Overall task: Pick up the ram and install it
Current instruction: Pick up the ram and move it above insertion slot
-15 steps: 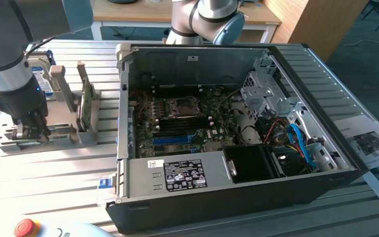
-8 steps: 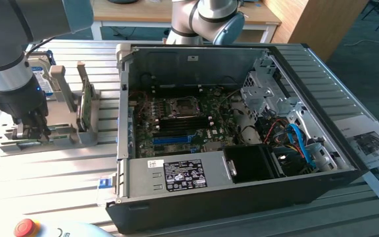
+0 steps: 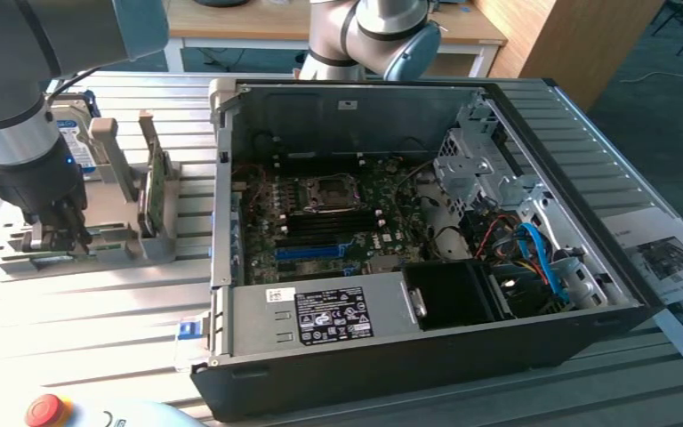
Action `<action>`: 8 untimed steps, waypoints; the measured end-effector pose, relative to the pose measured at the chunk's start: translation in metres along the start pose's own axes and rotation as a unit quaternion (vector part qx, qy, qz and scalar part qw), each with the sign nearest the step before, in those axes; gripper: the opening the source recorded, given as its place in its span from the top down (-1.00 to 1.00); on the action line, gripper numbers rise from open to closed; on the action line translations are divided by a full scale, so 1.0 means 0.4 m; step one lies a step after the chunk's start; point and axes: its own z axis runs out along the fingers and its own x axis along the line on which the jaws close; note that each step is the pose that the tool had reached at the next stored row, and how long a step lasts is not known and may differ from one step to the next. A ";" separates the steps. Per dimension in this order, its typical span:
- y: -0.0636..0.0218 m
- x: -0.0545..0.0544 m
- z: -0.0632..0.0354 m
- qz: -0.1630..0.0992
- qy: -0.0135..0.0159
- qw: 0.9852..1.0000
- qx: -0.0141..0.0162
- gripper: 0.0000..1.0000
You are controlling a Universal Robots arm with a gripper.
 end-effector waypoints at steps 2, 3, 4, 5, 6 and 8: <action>0.000 0.000 0.000 0.000 0.000 1.000 0.000 0.53; 0.000 0.000 0.000 0.000 0.000 1.000 -0.001 0.53; 0.000 0.000 0.000 0.000 0.000 1.000 -0.001 0.53; 0.000 0.000 0.000 0.000 0.000 1.000 -0.001 0.53; 0.000 0.000 0.000 0.000 0.000 1.000 -0.001 0.53; 0.000 0.000 0.000 0.000 0.000 1.000 -0.001 0.53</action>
